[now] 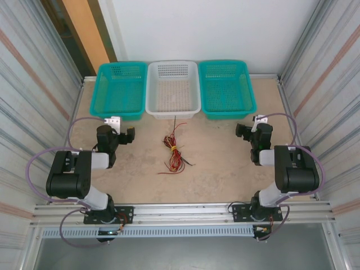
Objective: Untangle the cables
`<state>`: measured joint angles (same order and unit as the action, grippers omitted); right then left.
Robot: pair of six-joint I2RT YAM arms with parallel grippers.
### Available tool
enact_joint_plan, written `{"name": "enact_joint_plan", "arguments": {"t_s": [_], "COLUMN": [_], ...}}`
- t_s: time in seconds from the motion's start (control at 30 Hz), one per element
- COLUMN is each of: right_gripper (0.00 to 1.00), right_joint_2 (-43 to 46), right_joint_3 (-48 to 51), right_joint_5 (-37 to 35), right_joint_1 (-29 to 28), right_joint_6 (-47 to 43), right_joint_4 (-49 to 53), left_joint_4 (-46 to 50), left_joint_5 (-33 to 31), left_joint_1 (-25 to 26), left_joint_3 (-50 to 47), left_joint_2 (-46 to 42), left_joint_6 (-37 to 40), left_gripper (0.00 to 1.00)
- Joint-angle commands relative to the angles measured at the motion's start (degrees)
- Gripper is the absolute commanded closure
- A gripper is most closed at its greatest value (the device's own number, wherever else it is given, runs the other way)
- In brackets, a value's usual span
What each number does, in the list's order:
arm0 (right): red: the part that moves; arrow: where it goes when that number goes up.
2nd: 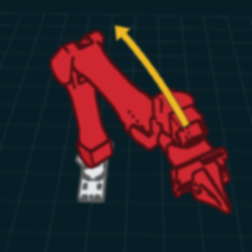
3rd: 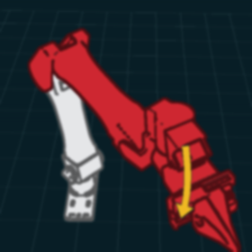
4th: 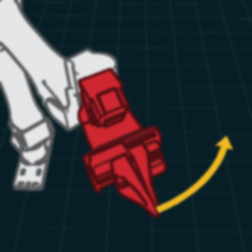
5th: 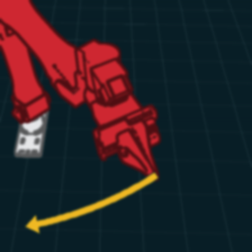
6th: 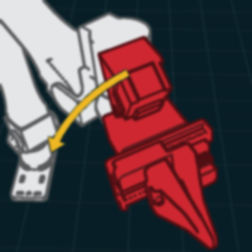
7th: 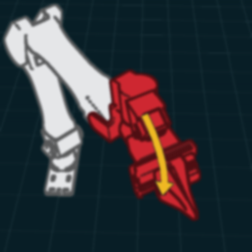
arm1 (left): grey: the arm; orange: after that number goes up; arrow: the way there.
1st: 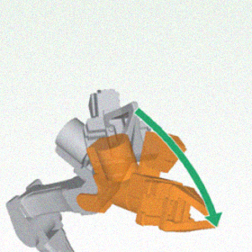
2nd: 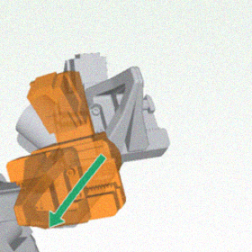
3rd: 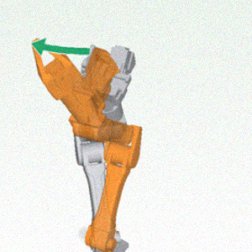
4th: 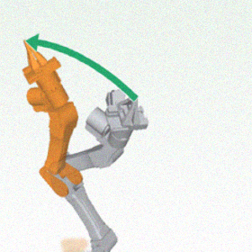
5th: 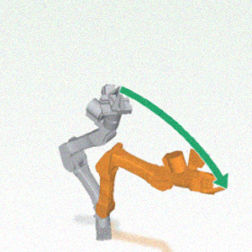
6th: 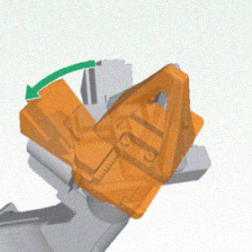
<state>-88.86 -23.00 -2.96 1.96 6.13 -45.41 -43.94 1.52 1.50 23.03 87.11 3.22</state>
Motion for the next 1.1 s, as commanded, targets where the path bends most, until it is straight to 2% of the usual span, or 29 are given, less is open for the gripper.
{"name": "enact_joint_plan", "arguments": {"t_s": [0.0,0.53,0.6,0.67,0.7,0.77,0.83,0.9,1.0,1.07], "right_gripper": [0.01,0.01,0.01,0.01,0.01,0.01,0.01,0.01,0.01,0.01], "right_joint_2": [0.6,0.7,1.5,6.5,8.1,11.7,16.8,22.2,29.4,34.6], "right_joint_3": [-0.1,0.0,-0.6,-6.6,-9.5,-13.8,-13.1,-10.7,-9.5,-8.8], "right_joint_5": [0.0,0.0,-2.1,-8.2,-8.6,-11.0,-12.2,-12.4,-11.7,-12.6], "right_joint_1": [0.0,0.1,-0.4,-1.9,-2.0,-2.3,-2.5,-2.6,-2.5,-2.3], "right_joint_6": [-0.4,-0.4,-0.4,0.5,1.1,5.3,9.6,12.3,16.7,23.9], "right_joint_4": [-1.0,-1.1,-0.1,14.9,21.1,32.4,37.1,39.4,48.0,54.6], "left_joint_4": [-0.6,-1.3,6.2,20.1,22.7,31.3,42.1,48.1,53.6,56.8], "left_joint_5": [0.2,0.7,-2.6,-9.5,-12.7,-15.1,-17.9,-16.3,-16.5,-17.7], "left_joint_1": [-0.3,-0.4,0.6,2.0,2.4,2.3,2.4,2.9,9.3,15.7], "left_joint_3": [1.0,0.7,3.8,10.1,11.5,14.9,17.8,17.4,15.1,14.1], "left_joint_2": [-0.4,-0.8,-3.9,-8.6,-10.3,-14.4,-18.5,-22.6,-29.2,-33.2], "left_joint_6": [1.0,0.9,1.0,-0.5,-2.5,-9.2,-18.7,-27.5,-32.0,-33.0], "left_gripper": [0.01,0.02,0.01,0.01,0.01,0.01,0.01,0.01,0.01,0.01]}}
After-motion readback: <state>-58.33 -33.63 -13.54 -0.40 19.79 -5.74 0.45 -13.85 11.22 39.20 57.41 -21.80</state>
